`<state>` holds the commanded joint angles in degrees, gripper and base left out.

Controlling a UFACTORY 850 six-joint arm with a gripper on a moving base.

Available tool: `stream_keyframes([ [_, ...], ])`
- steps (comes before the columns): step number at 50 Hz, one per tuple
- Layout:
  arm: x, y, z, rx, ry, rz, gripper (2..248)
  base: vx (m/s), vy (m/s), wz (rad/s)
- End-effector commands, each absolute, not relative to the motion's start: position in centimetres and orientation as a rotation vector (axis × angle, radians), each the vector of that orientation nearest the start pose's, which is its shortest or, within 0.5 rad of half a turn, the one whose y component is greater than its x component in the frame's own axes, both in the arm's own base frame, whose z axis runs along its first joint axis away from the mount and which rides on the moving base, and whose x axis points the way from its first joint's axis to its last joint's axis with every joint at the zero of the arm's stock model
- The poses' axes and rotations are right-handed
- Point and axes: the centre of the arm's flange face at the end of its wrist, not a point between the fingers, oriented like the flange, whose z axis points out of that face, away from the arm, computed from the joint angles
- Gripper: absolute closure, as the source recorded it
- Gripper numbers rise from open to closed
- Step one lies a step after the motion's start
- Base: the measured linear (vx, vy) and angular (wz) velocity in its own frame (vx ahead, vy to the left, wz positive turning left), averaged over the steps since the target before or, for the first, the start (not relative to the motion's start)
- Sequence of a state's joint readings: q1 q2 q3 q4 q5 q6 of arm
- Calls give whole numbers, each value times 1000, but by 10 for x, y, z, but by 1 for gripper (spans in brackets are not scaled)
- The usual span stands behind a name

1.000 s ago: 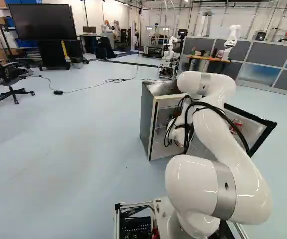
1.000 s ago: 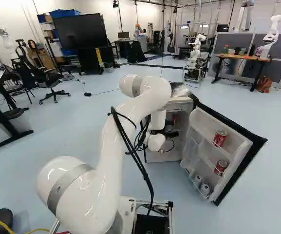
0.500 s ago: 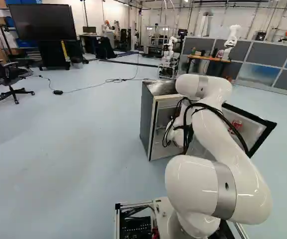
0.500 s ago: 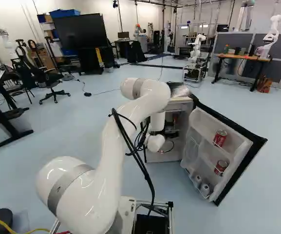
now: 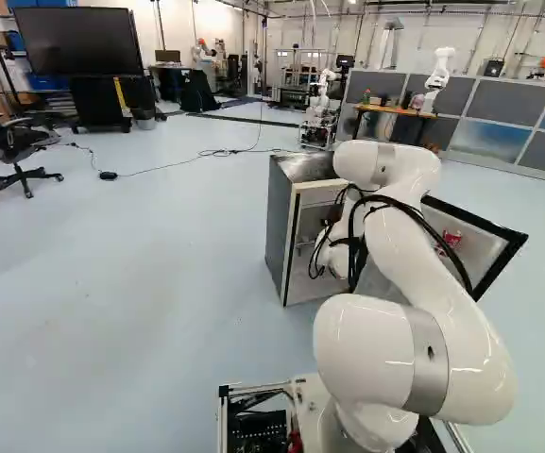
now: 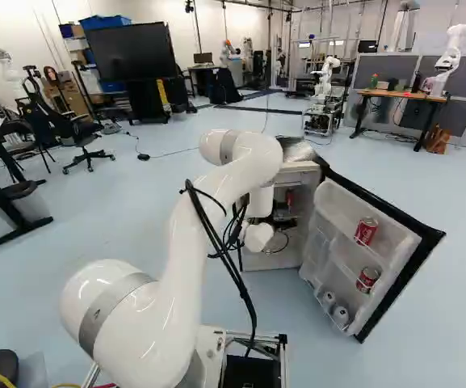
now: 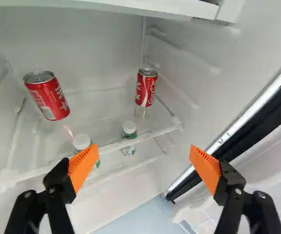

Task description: Grab a drink from the fridge

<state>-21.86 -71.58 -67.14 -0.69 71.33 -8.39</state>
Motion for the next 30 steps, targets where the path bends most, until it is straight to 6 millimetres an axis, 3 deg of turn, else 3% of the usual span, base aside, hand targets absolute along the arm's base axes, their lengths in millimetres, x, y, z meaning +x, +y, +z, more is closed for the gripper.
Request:
stream_keyframes([
  [30,529,-211,16,-2867,322,-1843,3,38,1,-1],
])
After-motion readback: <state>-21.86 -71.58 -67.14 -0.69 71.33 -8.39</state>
